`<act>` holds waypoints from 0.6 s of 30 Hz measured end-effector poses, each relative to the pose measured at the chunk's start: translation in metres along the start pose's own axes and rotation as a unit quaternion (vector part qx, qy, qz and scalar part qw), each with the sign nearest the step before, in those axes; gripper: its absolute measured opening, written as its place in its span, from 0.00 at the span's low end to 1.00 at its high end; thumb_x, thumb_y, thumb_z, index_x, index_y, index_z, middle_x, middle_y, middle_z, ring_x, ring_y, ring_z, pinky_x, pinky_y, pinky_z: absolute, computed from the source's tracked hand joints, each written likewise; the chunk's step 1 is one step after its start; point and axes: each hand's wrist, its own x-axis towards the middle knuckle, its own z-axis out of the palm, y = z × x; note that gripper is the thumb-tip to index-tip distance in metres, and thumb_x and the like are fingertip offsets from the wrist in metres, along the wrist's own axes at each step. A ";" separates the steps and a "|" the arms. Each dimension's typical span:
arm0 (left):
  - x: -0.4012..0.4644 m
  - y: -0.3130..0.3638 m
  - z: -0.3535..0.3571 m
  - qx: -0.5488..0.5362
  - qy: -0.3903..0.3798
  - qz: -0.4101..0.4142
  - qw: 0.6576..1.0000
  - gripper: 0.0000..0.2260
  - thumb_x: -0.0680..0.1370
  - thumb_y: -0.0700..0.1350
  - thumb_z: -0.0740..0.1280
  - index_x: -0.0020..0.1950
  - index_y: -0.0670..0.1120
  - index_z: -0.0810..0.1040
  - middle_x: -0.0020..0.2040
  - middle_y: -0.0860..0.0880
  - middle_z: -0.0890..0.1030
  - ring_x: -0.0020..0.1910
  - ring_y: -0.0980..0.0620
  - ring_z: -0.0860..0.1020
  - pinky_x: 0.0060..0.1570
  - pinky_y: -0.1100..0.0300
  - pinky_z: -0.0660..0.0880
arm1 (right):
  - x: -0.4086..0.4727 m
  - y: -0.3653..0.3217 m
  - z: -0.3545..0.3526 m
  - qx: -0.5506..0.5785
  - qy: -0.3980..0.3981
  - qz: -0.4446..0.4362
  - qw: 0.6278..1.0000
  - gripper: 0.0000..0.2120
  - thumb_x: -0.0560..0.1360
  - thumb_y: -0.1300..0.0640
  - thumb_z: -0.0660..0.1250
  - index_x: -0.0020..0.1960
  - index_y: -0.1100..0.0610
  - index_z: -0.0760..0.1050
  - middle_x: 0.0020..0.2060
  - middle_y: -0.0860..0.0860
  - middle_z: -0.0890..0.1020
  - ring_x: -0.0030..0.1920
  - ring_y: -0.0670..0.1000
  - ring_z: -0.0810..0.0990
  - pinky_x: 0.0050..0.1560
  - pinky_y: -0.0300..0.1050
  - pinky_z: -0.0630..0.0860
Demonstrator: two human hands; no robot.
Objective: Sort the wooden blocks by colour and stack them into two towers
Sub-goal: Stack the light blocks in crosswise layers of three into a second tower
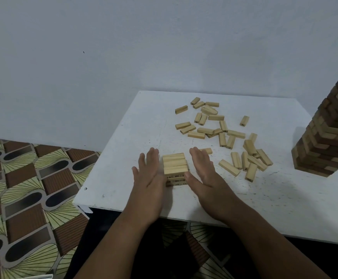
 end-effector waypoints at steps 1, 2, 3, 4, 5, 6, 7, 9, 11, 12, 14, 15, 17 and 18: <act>-0.001 -0.002 0.001 0.033 -0.005 0.017 0.999 0.30 0.78 0.52 0.41 0.81 0.53 0.44 0.78 0.62 0.41 0.73 0.67 0.34 0.75 0.61 0.32 | 0.001 0.001 0.000 -0.007 -0.003 -0.003 1.000 0.30 0.84 0.51 0.54 0.79 0.46 0.41 0.71 0.32 0.39 0.72 0.34 0.31 0.75 0.39 0.35; 0.000 -0.006 0.002 0.056 -0.006 0.029 0.998 0.32 0.76 0.51 0.41 0.81 0.52 0.44 0.80 0.59 0.42 0.75 0.65 0.35 0.74 0.61 0.31 | 0.002 0.001 0.000 -0.012 -0.006 -0.007 1.000 0.29 0.85 0.52 0.53 0.79 0.46 0.41 0.70 0.32 0.39 0.71 0.33 0.31 0.74 0.38 0.34; 0.001 -0.008 0.002 0.069 -0.007 0.034 0.997 0.32 0.75 0.51 0.41 0.81 0.51 0.43 0.81 0.58 0.43 0.76 0.64 0.35 0.74 0.62 0.31 | 0.002 0.001 0.000 -0.013 -0.009 -0.010 1.000 0.28 0.85 0.53 0.52 0.80 0.46 0.42 0.70 0.32 0.39 0.70 0.32 0.30 0.72 0.35 0.34; 0.001 -0.010 0.002 0.074 -0.009 0.032 0.997 0.32 0.75 0.50 0.41 0.81 0.51 0.43 0.81 0.58 0.43 0.76 0.63 0.35 0.73 0.62 0.30 | 0.003 0.002 0.001 -0.012 -0.010 -0.014 1.000 0.28 0.85 0.54 0.52 0.80 0.46 0.42 0.70 0.32 0.39 0.70 0.32 0.30 0.71 0.33 0.33; 0.001 -0.010 0.002 0.074 -0.012 0.029 0.997 0.32 0.75 0.50 0.41 0.81 0.52 0.42 0.81 0.58 0.43 0.76 0.63 0.35 0.73 0.62 0.30 | 0.003 0.002 0.002 -0.013 -0.011 -0.019 1.000 0.27 0.85 0.54 0.51 0.80 0.47 0.43 0.71 0.33 0.39 0.69 0.32 0.29 0.70 0.32 0.33; 0.001 -0.009 0.002 0.073 -0.014 0.027 0.997 0.33 0.75 0.50 0.41 0.81 0.52 0.42 0.80 0.58 0.43 0.76 0.64 0.34 0.74 0.62 0.31 | 0.004 0.003 0.003 -0.018 -0.011 -0.026 0.999 0.27 0.85 0.55 0.51 0.80 0.48 0.44 0.73 0.34 0.39 0.69 0.32 0.29 0.70 0.33 0.33; 0.001 -0.009 0.002 0.073 -0.015 0.025 0.997 0.33 0.75 0.50 0.42 0.81 0.52 0.42 0.81 0.58 0.43 0.75 0.64 0.34 0.74 0.61 0.31 | 0.004 0.005 0.004 -0.024 -0.009 -0.034 0.999 0.27 0.85 0.55 0.50 0.81 0.49 0.44 0.75 0.36 0.40 0.70 0.33 0.29 0.71 0.33 0.33; 0.002 -0.008 0.003 0.073 -0.020 0.022 0.997 0.33 0.75 0.51 0.42 0.81 0.52 0.42 0.81 0.58 0.43 0.76 0.64 0.35 0.74 0.61 0.31 | 0.006 0.007 0.006 -0.031 -0.005 -0.045 0.998 0.26 0.85 0.56 0.50 0.81 0.51 0.45 0.77 0.38 0.43 0.73 0.35 0.31 0.72 0.34 0.33; 0.002 -0.009 0.005 0.070 -0.020 0.020 0.997 0.33 0.75 0.51 0.42 0.81 0.52 0.42 0.81 0.58 0.44 0.76 0.65 0.35 0.75 0.60 0.32 | 0.006 0.008 0.007 -0.036 -0.002 -0.050 0.998 0.26 0.85 0.56 0.50 0.81 0.52 0.45 0.75 0.37 0.45 0.74 0.36 0.32 0.70 0.30 0.32; 0.002 -0.009 0.005 0.066 -0.018 0.019 0.997 0.32 0.75 0.51 0.42 0.81 0.52 0.42 0.81 0.58 0.44 0.76 0.65 0.35 0.75 0.60 0.32 | 0.006 0.008 0.007 -0.039 0.000 -0.054 0.998 0.26 0.85 0.57 0.49 0.80 0.52 0.44 0.74 0.36 0.45 0.75 0.37 0.33 0.69 0.28 0.32; 0.002 -0.009 0.006 0.060 -0.018 0.015 0.998 0.32 0.75 0.51 0.42 0.81 0.52 0.42 0.81 0.58 0.44 0.76 0.65 0.35 0.76 0.59 0.33 | 0.006 0.009 0.008 -0.045 0.003 -0.060 0.997 0.26 0.85 0.57 0.49 0.80 0.53 0.44 0.74 0.36 0.45 0.75 0.38 0.33 0.69 0.28 0.31; 0.002 -0.009 0.006 0.061 -0.019 0.013 0.998 0.32 0.75 0.51 0.42 0.81 0.52 0.42 0.81 0.58 0.43 0.76 0.65 0.35 0.76 0.59 0.33 | 0.006 0.009 0.008 -0.046 0.002 -0.061 0.997 0.26 0.85 0.57 0.49 0.80 0.53 0.44 0.74 0.36 0.45 0.75 0.38 0.33 0.70 0.29 0.31; 0.002 -0.010 0.006 0.065 -0.022 0.011 0.998 0.32 0.76 0.51 0.42 0.81 0.53 0.41 0.80 0.59 0.43 0.76 0.64 0.35 0.76 0.58 0.33 | 0.006 0.009 0.009 -0.049 0.002 -0.060 0.997 0.26 0.85 0.57 0.49 0.80 0.54 0.43 0.74 0.37 0.45 0.76 0.40 0.33 0.72 0.33 0.31; 0.002 -0.009 0.006 0.067 -0.022 0.011 0.997 0.32 0.76 0.51 0.42 0.81 0.52 0.41 0.80 0.58 0.43 0.76 0.64 0.35 0.76 0.58 0.33 | 0.006 0.009 0.009 -0.048 0.003 -0.061 0.997 0.26 0.85 0.57 0.49 0.80 0.54 0.43 0.74 0.37 0.45 0.76 0.40 0.33 0.72 0.35 0.32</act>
